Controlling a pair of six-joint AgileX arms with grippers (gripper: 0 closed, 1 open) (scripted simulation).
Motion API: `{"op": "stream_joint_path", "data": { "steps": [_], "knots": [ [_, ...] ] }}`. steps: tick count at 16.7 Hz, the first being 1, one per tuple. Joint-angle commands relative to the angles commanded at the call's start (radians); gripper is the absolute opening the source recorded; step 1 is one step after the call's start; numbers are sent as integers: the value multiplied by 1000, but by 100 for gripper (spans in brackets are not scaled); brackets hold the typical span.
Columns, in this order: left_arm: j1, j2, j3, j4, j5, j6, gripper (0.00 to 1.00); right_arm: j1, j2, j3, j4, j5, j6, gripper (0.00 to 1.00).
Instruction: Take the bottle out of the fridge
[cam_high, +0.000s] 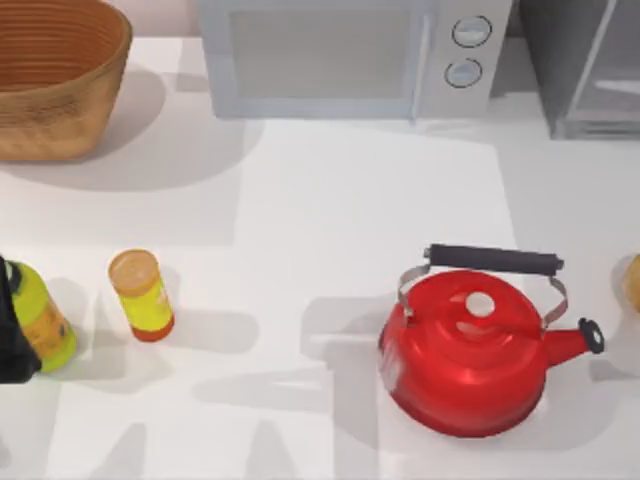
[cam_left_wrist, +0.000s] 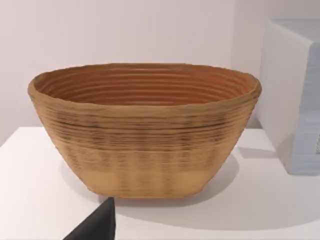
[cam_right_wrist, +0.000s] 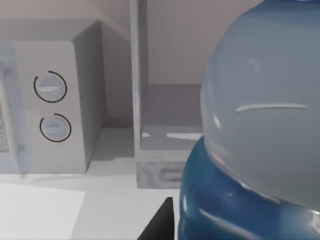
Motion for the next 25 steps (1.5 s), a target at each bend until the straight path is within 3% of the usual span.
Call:
{"op": "stream_joint_path", "data": {
  "steps": [6,11,16,25],
  "knots": [
    [0,0,0,0,0,0,100,6,14,11,10,4,1,0],
    [0,0,0,0,0,0,100,150,217,174,157,107,-4,0],
    [0,0,0,0,0,0,100,378,652,427,357,300,9,0],
    [0,0,0,0,0,0,100,754,1686,909,647,688,55,0]
  ]
}}
